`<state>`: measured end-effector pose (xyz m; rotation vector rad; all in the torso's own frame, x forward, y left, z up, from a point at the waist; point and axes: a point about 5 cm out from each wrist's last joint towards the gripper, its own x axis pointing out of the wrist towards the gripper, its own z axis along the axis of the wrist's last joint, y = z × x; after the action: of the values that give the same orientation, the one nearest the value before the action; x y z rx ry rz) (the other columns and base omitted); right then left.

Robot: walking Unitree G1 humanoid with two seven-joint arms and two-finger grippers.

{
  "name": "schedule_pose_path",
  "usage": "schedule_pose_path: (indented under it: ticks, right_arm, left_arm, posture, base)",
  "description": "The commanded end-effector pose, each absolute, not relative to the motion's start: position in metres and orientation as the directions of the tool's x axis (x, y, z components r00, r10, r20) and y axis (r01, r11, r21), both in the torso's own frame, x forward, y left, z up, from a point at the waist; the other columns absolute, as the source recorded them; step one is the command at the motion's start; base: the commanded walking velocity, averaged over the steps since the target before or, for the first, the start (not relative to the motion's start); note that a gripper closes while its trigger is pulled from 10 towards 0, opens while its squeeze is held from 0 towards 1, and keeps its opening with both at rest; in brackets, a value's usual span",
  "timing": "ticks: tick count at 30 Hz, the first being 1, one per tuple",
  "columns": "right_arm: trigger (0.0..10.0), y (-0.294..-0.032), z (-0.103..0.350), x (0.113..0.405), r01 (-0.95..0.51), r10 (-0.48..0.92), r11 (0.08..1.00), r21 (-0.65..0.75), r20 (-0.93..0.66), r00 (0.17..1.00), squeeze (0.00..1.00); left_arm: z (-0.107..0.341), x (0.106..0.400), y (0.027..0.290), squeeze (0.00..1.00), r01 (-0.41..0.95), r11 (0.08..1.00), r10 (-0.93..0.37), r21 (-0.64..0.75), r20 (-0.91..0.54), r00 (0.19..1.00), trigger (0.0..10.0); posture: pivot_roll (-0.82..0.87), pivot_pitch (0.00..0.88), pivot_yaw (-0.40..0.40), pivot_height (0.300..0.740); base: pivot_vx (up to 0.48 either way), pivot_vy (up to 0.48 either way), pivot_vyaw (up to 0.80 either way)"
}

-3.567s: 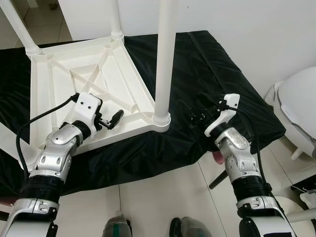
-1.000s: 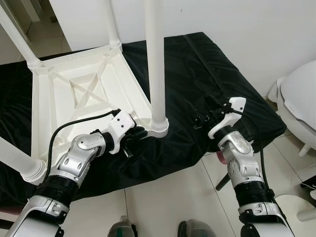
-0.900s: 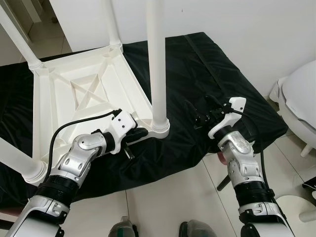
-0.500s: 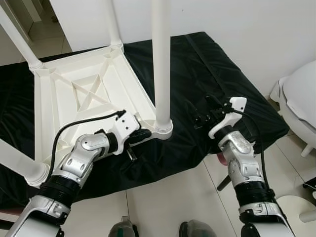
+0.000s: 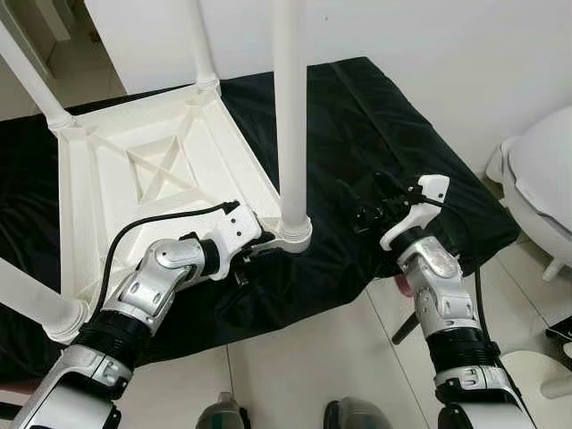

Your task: Building children table

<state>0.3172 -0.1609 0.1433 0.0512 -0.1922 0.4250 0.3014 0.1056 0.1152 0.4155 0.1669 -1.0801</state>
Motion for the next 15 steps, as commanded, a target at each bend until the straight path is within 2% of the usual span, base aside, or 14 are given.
schedule_pose_path:
  ticks: [1,15]
  right_arm:
    - [10.0,-0.159,0.145,0.317,-0.423,0.414,0.906,0.003,0.192,0.889,0.0]
    - [10.0,-0.16,0.146,0.317,-0.424,0.417,0.906,-0.006,0.192,0.888,0.0]
  left_arm:
    - [0.11,0.298,0.109,0.0,0.927,0.308,-0.839,0.216,-0.398,0.372,10.0]
    - [0.096,0.296,0.118,0.0,0.937,0.225,-0.783,0.268,-0.523,0.337,10.0]
  posture:
    - [-0.08,0.014,0.101,0.74]
    - [-0.09,0.008,0.106,0.74]
  base:
    - [0.0,0.0,0.0]
    - [0.0,0.0,0.0]
